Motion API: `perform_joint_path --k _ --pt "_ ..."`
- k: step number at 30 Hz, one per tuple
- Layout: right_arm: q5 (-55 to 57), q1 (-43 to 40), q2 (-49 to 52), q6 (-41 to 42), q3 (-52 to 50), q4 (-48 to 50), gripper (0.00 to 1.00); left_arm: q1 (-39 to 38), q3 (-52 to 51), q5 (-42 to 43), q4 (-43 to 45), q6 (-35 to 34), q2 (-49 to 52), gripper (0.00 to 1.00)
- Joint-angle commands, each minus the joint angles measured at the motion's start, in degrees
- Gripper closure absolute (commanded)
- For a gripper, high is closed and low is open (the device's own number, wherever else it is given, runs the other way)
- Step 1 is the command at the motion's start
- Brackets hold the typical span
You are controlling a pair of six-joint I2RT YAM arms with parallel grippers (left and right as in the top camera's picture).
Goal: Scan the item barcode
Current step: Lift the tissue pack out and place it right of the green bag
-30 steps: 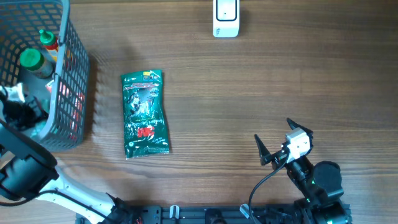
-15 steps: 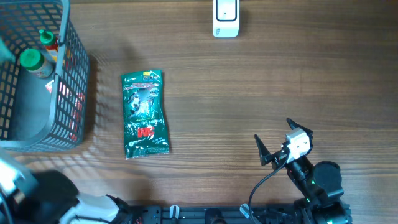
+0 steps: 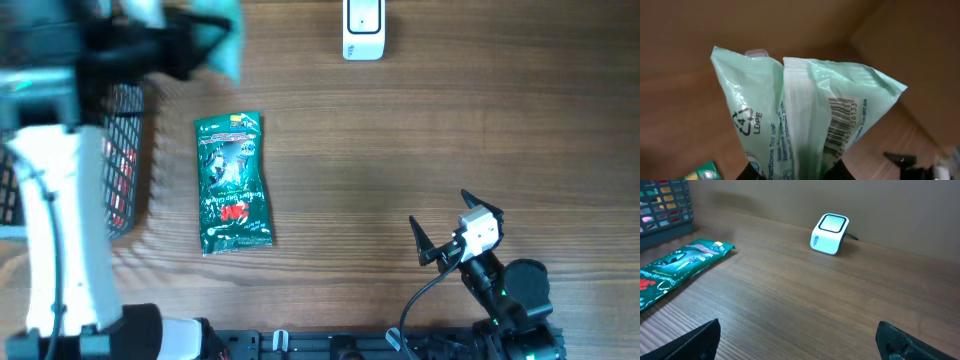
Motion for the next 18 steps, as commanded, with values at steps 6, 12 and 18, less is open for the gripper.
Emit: perform_joint_path --k 6,12,18 --pt "-0.72 -0.17 -0.63 -0.26 0.46 0.13 0.0 -21.16 -11.76 -35.93 -3.87 -8.22 6.95 0.92" --pt "-0.74 -0.17 -0.63 -0.28 0.46 0.13 0.0 -22.49 -26.51 -36.24 6.05 -23.98 9.05 0.9" --pt "-0.72 -0.17 -0.63 -0.26 0.44 0.13 0.0 -22.62 -42.99 -36.22 19.43 -46.31 9.14 0.88"
